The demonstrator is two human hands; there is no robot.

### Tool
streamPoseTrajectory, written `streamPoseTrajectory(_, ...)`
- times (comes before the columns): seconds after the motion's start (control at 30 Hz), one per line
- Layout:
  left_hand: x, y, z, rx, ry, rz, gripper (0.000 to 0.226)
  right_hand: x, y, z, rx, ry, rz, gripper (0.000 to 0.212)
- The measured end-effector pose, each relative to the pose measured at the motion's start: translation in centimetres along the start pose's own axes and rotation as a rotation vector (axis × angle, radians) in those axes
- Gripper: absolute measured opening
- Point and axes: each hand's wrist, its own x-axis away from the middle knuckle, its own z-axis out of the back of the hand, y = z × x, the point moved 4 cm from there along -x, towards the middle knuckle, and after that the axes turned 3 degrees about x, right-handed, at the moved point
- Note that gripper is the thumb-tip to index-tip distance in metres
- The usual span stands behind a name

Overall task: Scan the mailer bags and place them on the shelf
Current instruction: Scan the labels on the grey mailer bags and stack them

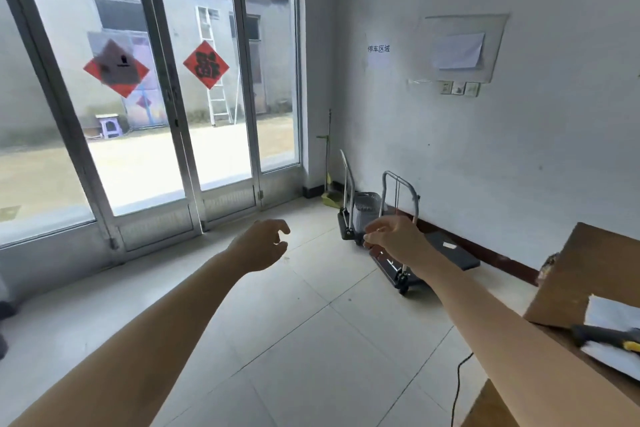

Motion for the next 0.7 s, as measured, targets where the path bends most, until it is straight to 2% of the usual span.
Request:
streamPoseTrajectory(0.1,-7.1,-1.3,-0.7,-0.009,-0.054,-0.127,0.028,-4.9,-0.3,-0.7,0.013,0.096,-0.022,0.014)
streamPoseTrajectory(0.23,-15.5,-2.3,-1.3,0.025,-0.137,-0.250,0.026,-11.5,-1.1,-0.6,-0.027,0.211,-0.126,0.013)
streamPoseTrajectory(0.33,-21.6,-2.9,-1.4,-0.026,-0.186,-0.350,0.028,-15.9,-1.9,0.1,0.041,0.255,-0.161,0.013)
streamPoseTrajectory(0.4,-25.8,-2.9,-1.4,0.024,-0.188,-0.392,0.030,-18.5,-2.0,1.0,0.090,0.287,-0.182,0.015)
streamPoseTrajectory(0.53,-32.9,-1.2,-3.0,0.088,-0.206,-0.497,0.026,-23.9,-1.0,3.3,0.186,0.333,-0.213,0.014)
streamPoseTrajectory(0.7,-41.7,3.1,-6.8,0.055,-0.246,-0.623,0.031,-31.6,2.4,7.5,0.310,0.362,-0.225,0.014)
